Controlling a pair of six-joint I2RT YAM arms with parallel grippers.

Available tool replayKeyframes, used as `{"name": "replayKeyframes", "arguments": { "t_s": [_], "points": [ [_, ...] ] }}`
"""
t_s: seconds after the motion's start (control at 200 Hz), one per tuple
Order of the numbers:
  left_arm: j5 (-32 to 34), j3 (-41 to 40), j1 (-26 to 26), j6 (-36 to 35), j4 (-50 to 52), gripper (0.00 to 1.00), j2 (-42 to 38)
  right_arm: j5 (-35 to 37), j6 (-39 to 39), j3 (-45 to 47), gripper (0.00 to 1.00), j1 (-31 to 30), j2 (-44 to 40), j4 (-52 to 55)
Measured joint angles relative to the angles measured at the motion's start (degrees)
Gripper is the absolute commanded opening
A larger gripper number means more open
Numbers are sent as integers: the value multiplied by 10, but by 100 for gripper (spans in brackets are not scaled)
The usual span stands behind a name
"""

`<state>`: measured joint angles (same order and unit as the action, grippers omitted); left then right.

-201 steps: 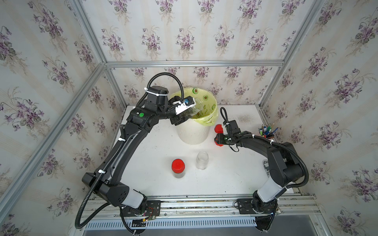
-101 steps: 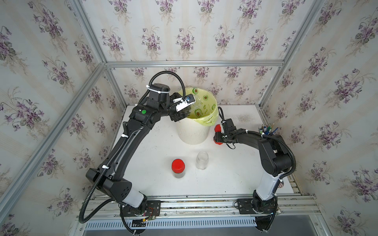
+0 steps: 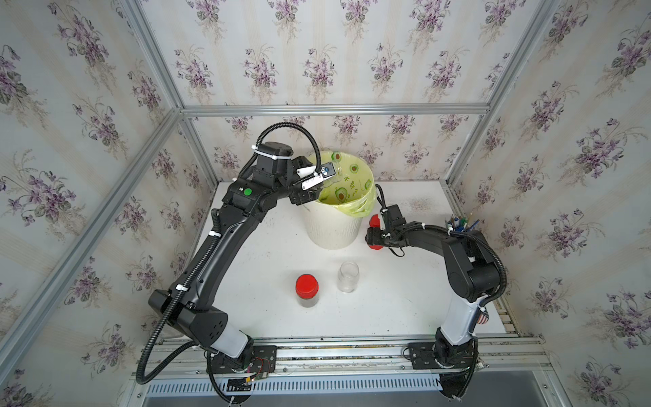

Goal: Empty moldy tea leaves from jars
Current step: Place the lid at the center of the board.

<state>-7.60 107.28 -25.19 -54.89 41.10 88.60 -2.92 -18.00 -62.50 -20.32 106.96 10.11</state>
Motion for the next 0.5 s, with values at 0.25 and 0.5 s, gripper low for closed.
{"name": "replayKeyframes", "arguments": {
  "t_s": [0.25,0.5],
  "points": [
    [71,12,-5,-68,0,74,12,-26,-2,10,90,9,-29,9],
    [136,24,-27,-137,-2,78,22,-59,-11,34,95,21,-63,9]
  ]
}}
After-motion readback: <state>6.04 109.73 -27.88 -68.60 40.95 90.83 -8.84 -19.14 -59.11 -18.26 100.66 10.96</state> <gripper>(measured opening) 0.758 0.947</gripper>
